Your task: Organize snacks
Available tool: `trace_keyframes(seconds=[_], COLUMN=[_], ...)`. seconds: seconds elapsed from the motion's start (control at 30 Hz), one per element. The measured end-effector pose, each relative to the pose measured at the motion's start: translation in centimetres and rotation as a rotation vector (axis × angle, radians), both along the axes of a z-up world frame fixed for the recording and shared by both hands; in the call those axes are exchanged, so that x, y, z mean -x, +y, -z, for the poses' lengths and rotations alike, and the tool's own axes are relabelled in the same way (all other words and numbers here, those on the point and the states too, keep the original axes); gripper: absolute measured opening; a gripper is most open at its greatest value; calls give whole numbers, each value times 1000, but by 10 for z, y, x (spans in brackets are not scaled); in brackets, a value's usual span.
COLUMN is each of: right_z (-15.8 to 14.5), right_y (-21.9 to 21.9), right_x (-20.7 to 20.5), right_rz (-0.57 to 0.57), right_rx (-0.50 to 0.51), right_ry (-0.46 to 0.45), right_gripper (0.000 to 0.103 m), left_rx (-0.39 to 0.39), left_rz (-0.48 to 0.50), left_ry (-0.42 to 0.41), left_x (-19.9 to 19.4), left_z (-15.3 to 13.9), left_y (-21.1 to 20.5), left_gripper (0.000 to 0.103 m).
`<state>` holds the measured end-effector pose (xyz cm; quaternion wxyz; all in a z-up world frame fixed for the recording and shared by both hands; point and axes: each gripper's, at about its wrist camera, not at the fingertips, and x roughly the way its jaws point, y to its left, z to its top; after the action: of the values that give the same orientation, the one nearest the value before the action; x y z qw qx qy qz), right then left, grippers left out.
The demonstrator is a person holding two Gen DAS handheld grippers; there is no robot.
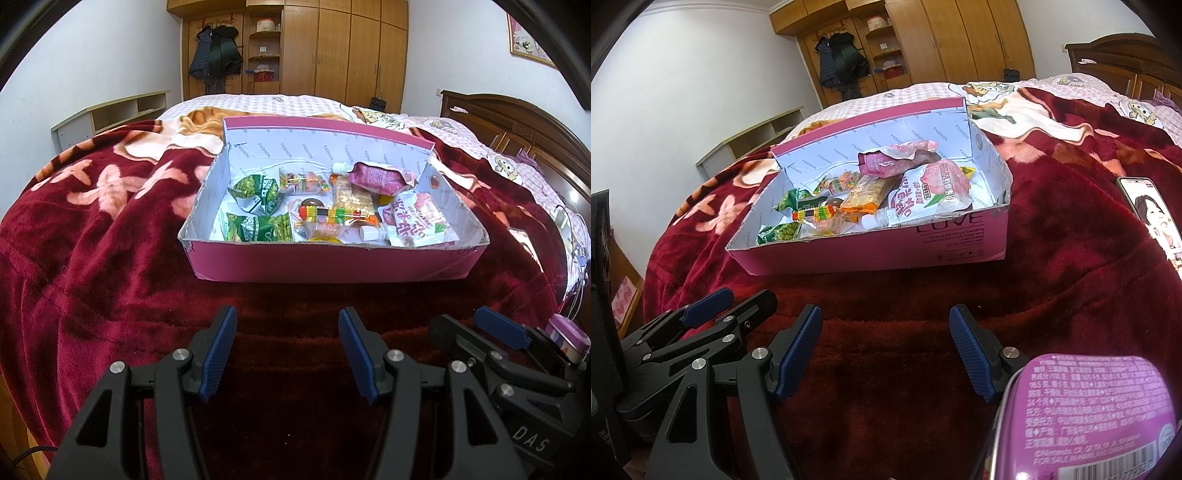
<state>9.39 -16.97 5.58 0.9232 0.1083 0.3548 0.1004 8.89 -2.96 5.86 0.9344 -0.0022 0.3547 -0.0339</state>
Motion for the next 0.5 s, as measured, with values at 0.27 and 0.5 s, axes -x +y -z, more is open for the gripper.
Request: trace_keyframes(seconds=[0.27,0.5], right_z=[0,0], right_y=[0,-1], right_x=[0,0], right_rz=[0,0], right_rx=[0,-1], right_ry=[0,0], right_gripper=[73,73], left_rx=[-1,0], left_rz=[0,-1], left_ry=[0,0], left_x=[0,0], left_z=[0,0], left_y=[0,0], left_gripper=[61,61])
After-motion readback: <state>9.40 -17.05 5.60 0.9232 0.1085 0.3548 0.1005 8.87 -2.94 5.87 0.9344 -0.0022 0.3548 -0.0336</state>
